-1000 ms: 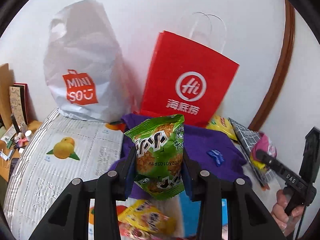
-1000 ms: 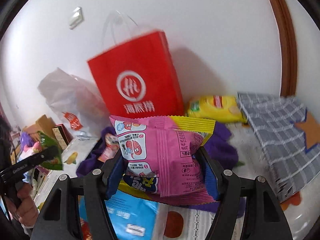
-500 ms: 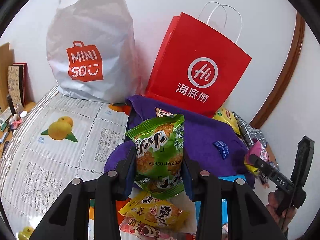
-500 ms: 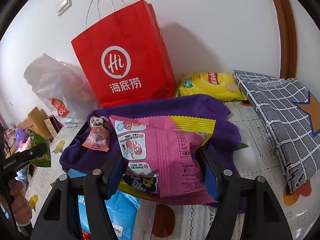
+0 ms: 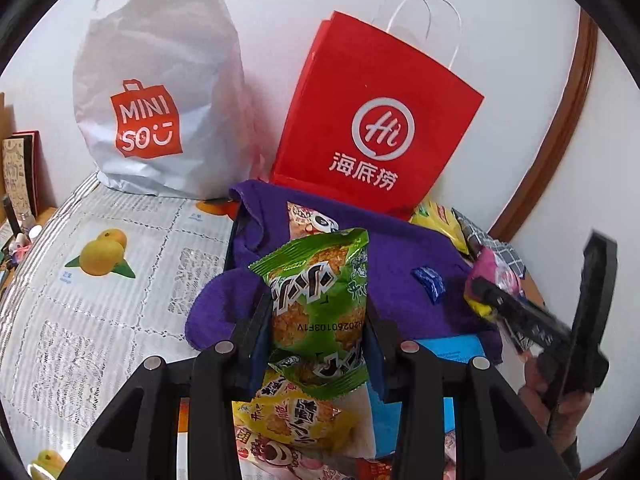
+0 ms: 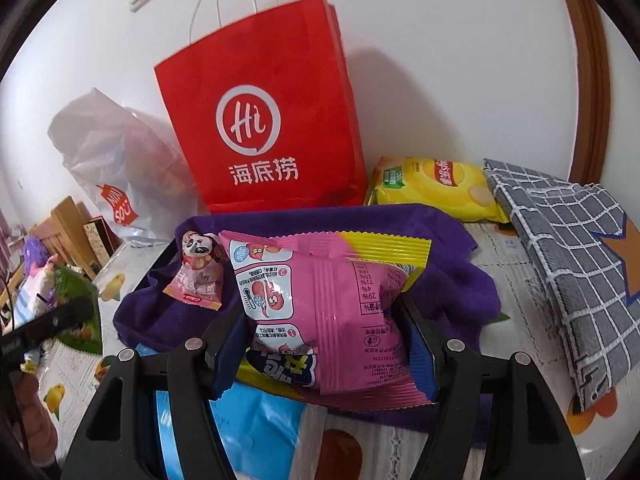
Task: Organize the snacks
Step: 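Lower the pink bag onto the towel and open the right tool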
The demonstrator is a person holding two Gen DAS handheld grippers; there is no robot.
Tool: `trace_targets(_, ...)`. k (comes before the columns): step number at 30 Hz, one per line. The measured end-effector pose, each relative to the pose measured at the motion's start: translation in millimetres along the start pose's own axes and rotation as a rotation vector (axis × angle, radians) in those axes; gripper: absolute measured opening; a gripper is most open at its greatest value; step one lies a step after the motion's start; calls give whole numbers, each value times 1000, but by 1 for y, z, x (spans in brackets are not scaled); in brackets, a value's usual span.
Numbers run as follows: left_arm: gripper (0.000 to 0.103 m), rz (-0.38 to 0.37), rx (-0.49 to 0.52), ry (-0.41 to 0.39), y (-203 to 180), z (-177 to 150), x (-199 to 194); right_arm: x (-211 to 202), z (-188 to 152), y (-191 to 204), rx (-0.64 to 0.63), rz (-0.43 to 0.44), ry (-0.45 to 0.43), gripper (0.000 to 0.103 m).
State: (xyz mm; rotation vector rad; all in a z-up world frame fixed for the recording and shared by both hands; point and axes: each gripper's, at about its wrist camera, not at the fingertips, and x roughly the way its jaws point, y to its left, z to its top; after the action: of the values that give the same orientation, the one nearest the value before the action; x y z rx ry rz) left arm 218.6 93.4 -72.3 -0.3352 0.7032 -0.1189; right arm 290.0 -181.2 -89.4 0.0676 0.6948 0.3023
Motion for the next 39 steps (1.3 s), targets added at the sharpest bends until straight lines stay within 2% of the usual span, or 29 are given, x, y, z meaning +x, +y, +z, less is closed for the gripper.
trace_targets(6, 38, 1, 21, -6, -5, -2, 0, 25, 2, -6, 32, 5, 60, 69)
trace_targets(12, 38, -4, 3, 30, -1, -3, 9, 37, -4, -9, 25, 22, 103, 69)
trace_targets(26, 38, -27, -22, 45, 3, -3, 11, 43, -10, -3, 0, -8, 99, 70)
trace_targets(30, 38, -31, -30, 50, 5, -3, 12, 42, -11, -2, -4, 7, 107, 77)
trace_targets(39, 38, -21, -19, 57, 3, -4, 16, 23, -12, -6, 15, 10, 68, 80)
